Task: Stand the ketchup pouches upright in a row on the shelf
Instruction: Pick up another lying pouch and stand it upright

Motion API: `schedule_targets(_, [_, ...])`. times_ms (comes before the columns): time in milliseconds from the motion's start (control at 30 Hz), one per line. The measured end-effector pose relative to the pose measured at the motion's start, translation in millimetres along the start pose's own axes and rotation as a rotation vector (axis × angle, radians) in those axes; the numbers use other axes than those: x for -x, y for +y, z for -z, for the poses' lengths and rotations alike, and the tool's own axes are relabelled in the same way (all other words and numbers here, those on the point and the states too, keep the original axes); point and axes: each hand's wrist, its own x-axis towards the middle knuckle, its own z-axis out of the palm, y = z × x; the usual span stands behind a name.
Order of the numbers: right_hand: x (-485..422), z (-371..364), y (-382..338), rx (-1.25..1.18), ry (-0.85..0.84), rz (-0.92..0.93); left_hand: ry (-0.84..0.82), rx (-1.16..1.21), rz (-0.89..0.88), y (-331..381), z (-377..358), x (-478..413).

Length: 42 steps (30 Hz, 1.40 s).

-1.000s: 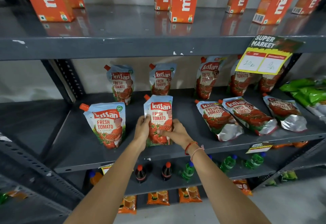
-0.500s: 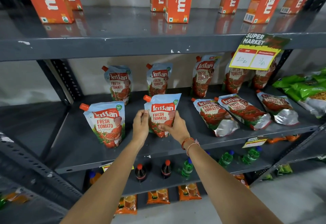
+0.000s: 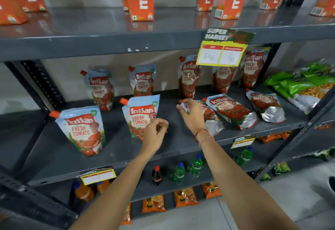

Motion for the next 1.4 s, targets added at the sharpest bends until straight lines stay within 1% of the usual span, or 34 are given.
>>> schedule_targets(67, [-16, 22, 19, 0.168, -0.011, -0.018, -0.052, -0.043, 0.044, 9, -26, -18])
schedule_targets(133, [-27, 40, 39, 0.308, -0.097, -0.11, -0.037, -0.039, 0.144, 16, -50, -34])
schedule_targets(200, [-36, 57, 59, 0.4, -0.216, -0.205, -0.01, -0.067, 0.294, 24, -81, -50])
schedule_targets(267, [-44, 66, 74, 0.394, -0.287, -0.267, -0.005, -0.058, 0.452, 30, -109, -64])
schedule_targets(333, [-51, 70, 82, 0.377, -0.286, -0.262, -0.003, -0.039, 0.533, 31, -135, -71])
schedule_targets(400, [-50, 67, 81, 0.379, -0.273, -0.231, 0.026, -0.052, 0.57, 26, -149, -72])
schedule_targets(533, [-46, 58, 84, 0.35, -0.287, -0.203, 0.172, -0.014, 0.617, 22, -164, -69])
schedule_targets(633, [-46, 53, 79, 0.329, -0.278, -0.19, 0.171, -0.008, 0.607, 17, -161, -68])
schedule_targets(700, [-39, 47, 83, 0.308, -0.319, -0.164, 0.164, -0.015, 0.606, 13, -153, -62])
schedule_targets(767, [-32, 43, 91, 0.273, -0.456, -0.23, 0.162, -0.037, 0.628, 9, -144, -56])
schedule_targets(800, [-30, 43, 97, 0.25, -0.494, -0.258, 0.153, -0.044, 0.646, 6, -139, -53])
schedule_targets(833, [-31, 47, 99, 0.216, -0.474, -0.25, 0.132, -0.044, 0.667, 4, -135, -53])
schedule_targets(900, [-41, 52, 105, 0.148, -0.32, -0.231, 0.12, -0.011, 0.722, 2, -129, -58])
schedule_targets(933, [-45, 55, 108, 0.135, -0.272, -0.267, 0.14, 0.021, 0.75, 3, -128, -62])
schedule_targets(967, [-49, 57, 110, 0.122, -0.266, -0.325, 0.168, 0.058, 0.781, 4, -128, -67])
schedule_targets(1000, [-51, 56, 114, 0.065, -0.296, -0.421, 0.193, 0.095, 0.811, 7, -128, -71])
schedule_targets(1067, [-54, 53, 116, -0.138, -0.386, -0.63, 0.223, 0.162, 0.863, 11, -130, -78])
schedule_targets(1167, [-61, 49, 111, -0.384, -0.398, -0.797, 0.212, 0.346, 0.933, 19, -131, -87])
schedule_targets(1233, [-64, 46, 109, -0.482, -0.375, -0.841, 0.177, 0.445, 0.945, 25, -130, -91])
schedule_targets(1267, [-65, 44, 107, -0.493, -0.37, -0.844, 0.169, 0.462, 0.928, 30, -129, -91])
schedule_targets(1333, [-68, 40, 102, -0.483, -0.334, -0.816, 0.185, 0.496, 0.875, 39, -126, -92])
schedule_targets(1400, [-71, 41, 94, -0.54, -0.276, -0.751, 0.237, 0.502, 0.803, 51, -123, -93])
